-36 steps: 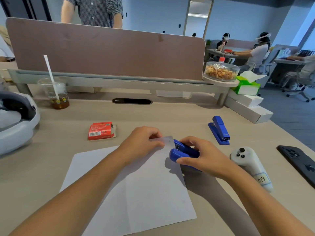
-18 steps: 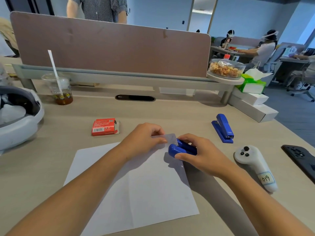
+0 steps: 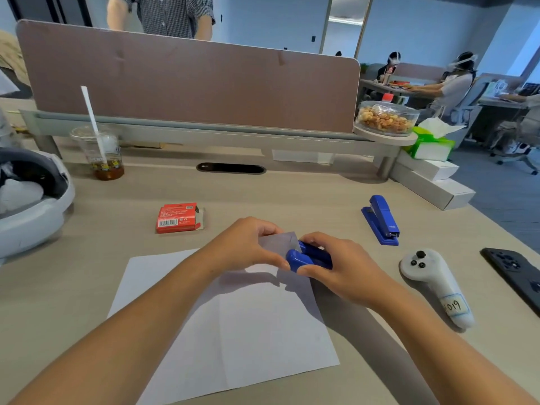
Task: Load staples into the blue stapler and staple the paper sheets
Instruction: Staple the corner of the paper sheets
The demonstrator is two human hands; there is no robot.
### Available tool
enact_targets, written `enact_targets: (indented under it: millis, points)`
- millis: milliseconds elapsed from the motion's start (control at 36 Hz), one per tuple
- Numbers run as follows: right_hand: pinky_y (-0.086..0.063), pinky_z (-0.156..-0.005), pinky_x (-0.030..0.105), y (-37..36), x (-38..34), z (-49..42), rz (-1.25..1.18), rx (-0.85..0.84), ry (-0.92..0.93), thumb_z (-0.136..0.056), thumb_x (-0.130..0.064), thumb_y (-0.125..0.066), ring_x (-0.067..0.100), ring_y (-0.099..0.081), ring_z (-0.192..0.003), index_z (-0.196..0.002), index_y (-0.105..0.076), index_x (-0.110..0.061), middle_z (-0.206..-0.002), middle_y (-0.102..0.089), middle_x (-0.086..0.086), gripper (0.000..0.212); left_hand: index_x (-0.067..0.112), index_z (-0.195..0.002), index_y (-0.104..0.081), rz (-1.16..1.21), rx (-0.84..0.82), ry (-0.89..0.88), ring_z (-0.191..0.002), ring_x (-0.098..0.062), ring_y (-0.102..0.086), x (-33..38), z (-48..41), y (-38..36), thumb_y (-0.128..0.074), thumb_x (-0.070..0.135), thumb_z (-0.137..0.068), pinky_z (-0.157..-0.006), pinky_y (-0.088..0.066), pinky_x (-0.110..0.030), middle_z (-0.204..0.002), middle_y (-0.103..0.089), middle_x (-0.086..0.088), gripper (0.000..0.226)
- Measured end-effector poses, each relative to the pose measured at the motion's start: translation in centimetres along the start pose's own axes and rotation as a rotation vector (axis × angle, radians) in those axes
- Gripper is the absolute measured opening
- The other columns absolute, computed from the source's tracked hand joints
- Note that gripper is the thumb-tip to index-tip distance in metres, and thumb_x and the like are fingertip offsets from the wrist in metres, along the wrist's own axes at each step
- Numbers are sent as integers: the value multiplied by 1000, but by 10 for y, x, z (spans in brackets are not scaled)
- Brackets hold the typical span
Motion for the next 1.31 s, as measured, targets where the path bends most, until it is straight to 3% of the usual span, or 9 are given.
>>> enact_targets:
  millis: [139, 306, 444, 583, 722, 861, 944, 1083, 1306]
  points:
    - [-51, -86, 35, -2, -1, 1, -23, 22, 23, -87, -44, -65, 12, -61, -93, -121, -56, -30, -108, -66, -14, 38, 29, -99, -77, -23, 30, -20, -92, -12, -65, 1, 2, 1, -84, 42, -68, -84, -58, -38, -94, -73, 11, 35]
    - [-52, -82, 36, -3, -1, 2, -67, 69, 50, -87, -42, -64, 11, -61, -89, -115, -58, -31, -101, -67, -15, 31, 37, -102, -75, -105, 100, -43, -107, -17, -56, -6, -1, 0, -67, 71, -56, -95, -50, -46, -96, -71, 19, 58]
    - [-52, -80, 32, -5, -1, -1, -77, 92, 58, -88, -41, -63, 7, -60, -87, -115, -58, -32, -99, -66, -18, 29, 33, -101, -77, -111, 165, -135, -98, -12, -57, -6, -1, 1, -78, 54, -72, -95, -44, -36, -92, -72, 16, 36]
    - [-51, -82, 30, -8, -2, -3, -70, 99, 58, -87, -41, -65, 7, -61, -89, -117, -58, -31, -102, -67, -18, 32, 27, -99, -77, -176, 193, -184, -98, -10, -52, -6, 1, 2, -77, 55, -71, -91, -33, -25, -92, -72, 9, 40]
    - [-52, -86, 31, -8, -2, -4, -97, 85, 61, -87, -39, -66, 7, -61, -93, -119, -58, -31, -106, -66, -18, 34, 30, -94, -77, -162, 187, -146, -98, -10, -55, -6, 1, 5, -77, 54, -68, -94, -38, -33, -87, -71, 16, 35]
    - [-51, -89, 30, -3, -2, -6, -112, 62, 64, -87, -36, -67, 7, -61, -98, -123, -56, -30, -111, -65, -15, 39, 26, -95, -80, -69, 140, -49, -92, -10, -61, 3, 2, 9, -86, 35, -71, -76, -51, -24, -91, -73, 10, 27]
    - [-51, -89, 28, -2, -2, -5, -116, 40, 55, -86, -36, -69, 8, -60, -100, -126, -53, -30, -115, -65, -12, 44, 28, -99, -78, -40, 91, -14, -92, -8, -63, 3, 3, 11, -88, 33, -68, -77, -56, -28, -93, -72, 14, 32]
    - [-53, -86, 29, 0, 0, -5, -143, 50, 44, -83, -39, -70, 5, -61, -96, -125, -52, -33, -112, -64, -16, 47, 39, -104, -69, -37, 110, 12, -92, 3, -61, -1, 3, 14, -85, 30, -72, -73, -49, -17, -95, -67, 24, 36]
    - [-52, -88, 27, 1, 3, -8, -170, 72, 10, -80, -42, -73, 6, -60, -98, -128, -49, -34, -115, -62, -16, 55, 35, -99, -68, -33, 191, 79, -79, -5, -65, -4, 4, 27, -78, 25, -79, -62, -48, -19, -82, -71, 8, 25]
Point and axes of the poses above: each hand's wrist, its own z-axis away from the middle knuckle, its own y-axis out of the back of the hand, x = y × z, the point moved 1 cm from there along -z, towards the middle knuckle
